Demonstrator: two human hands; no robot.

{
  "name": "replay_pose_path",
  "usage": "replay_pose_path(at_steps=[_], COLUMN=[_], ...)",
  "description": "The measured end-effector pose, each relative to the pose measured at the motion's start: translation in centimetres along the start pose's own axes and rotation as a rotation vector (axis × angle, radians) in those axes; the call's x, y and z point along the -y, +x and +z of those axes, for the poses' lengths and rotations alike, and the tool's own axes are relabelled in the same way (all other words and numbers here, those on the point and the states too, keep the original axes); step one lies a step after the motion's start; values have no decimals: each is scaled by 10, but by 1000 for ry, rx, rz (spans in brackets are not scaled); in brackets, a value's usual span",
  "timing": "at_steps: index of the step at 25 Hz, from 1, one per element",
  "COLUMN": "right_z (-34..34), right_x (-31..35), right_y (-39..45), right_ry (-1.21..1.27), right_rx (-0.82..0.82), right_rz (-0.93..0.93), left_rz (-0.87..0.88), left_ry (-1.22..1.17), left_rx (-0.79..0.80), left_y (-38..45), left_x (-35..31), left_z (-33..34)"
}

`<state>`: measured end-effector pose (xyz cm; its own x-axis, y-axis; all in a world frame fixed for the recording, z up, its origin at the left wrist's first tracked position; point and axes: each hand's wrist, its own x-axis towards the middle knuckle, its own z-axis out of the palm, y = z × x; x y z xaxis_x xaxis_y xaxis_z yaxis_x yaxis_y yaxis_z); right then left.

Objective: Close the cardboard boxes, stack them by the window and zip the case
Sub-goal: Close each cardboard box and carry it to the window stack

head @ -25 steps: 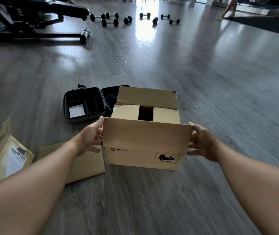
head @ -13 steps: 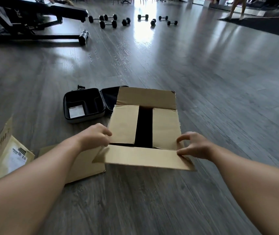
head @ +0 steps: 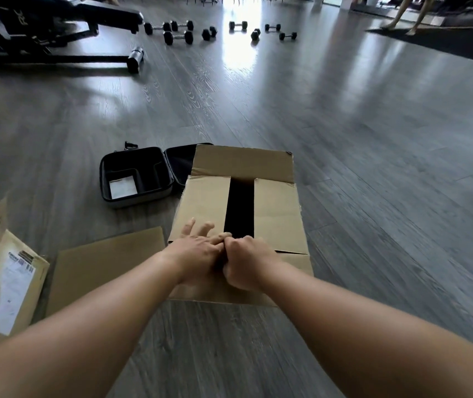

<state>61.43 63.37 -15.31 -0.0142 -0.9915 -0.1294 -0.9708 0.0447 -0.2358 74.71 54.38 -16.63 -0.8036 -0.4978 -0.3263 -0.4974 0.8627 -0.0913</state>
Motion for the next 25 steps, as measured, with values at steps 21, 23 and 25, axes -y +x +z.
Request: replay_pose_path(at_steps=[21,23,25], right_z=[8,12,15], right_x=[-104,-116,-123], right_y=[-14,-15,-15], right_ry=[-67,-81,-82], right_rx=[214,165,110], right_rz=[382,393,416], left_rz=[-452,-395,-379], left_ry=[-106,-219,-288], left_rx=[133,119,54], left_y=[-31,-30,-23], left_x=[46,51,51], left_z=[6,15,22])
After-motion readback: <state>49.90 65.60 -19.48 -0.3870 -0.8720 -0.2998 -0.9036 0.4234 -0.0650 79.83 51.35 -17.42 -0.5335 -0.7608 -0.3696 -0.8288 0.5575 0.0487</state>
